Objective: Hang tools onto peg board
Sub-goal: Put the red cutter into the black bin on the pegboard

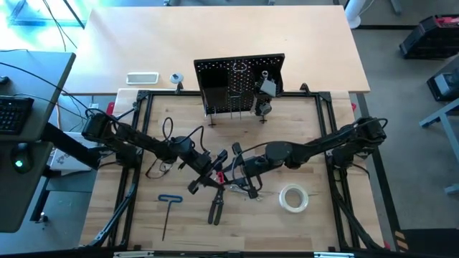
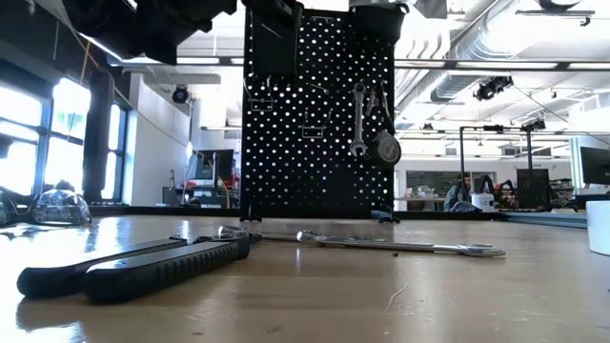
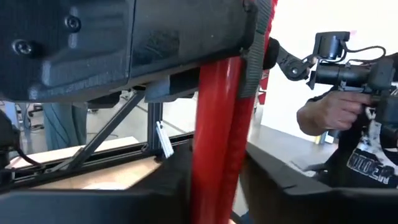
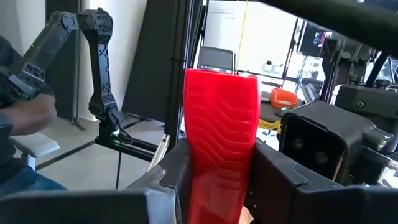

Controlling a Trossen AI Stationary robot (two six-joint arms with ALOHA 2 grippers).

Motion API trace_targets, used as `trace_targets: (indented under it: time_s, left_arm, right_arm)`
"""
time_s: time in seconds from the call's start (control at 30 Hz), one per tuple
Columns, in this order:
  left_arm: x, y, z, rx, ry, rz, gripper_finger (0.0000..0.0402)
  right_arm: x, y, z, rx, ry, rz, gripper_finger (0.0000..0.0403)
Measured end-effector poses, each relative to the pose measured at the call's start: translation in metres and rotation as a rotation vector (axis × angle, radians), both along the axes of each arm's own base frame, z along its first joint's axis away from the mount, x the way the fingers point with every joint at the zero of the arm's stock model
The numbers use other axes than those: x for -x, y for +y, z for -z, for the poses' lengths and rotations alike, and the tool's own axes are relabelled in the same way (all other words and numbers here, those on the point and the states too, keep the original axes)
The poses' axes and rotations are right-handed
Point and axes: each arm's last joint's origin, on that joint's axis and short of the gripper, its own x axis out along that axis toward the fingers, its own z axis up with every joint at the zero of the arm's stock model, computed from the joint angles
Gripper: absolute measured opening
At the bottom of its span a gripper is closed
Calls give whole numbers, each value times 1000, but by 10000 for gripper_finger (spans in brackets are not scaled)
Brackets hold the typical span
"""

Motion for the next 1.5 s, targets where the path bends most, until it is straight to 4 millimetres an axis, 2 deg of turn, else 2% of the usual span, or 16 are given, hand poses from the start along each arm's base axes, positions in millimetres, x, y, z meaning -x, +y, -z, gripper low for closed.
trace_targets:
  time_s: [0.1,0.13,0.17,0.27,0.4,0.67,0.9,1.13,1.37,1.5]
  left_arm:
    - [1,1,0,-1,5,42,50]
    - [1,2,0,-9,0,52,32]
    - [1,3,0,-9,-2,55,24]
    - [1,4,0,-11,-8,62,24]
    - [1,4,0,-9,-3,48,24]
    - [-1,6,1,-4,1,-24,24]
    - [0,14,-4,-9,-23,-100,24]
    - [1,18,-8,-13,-37,-119,24]
    - [1,18,-11,-21,-64,-119,24]
    - [4,20,-22,-26,-136,-118,24]
  right_arm:
    - [0,1,0,2,3,-15,117]
    - [0,0,1,-5,11,-8,107]
    - [0,0,1,-12,16,-6,77]
    - [0,-1,1,-30,29,8,48]
    - [1,-1,0,-41,44,23,47]
    - [14,2,-6,-19,128,138,64]
    - [21,13,6,-3,269,283,104]
    - [30,30,3,33,251,422,141]
    - [45,40,-3,50,263,516,158]
    - [49,44,6,16,334,530,158]
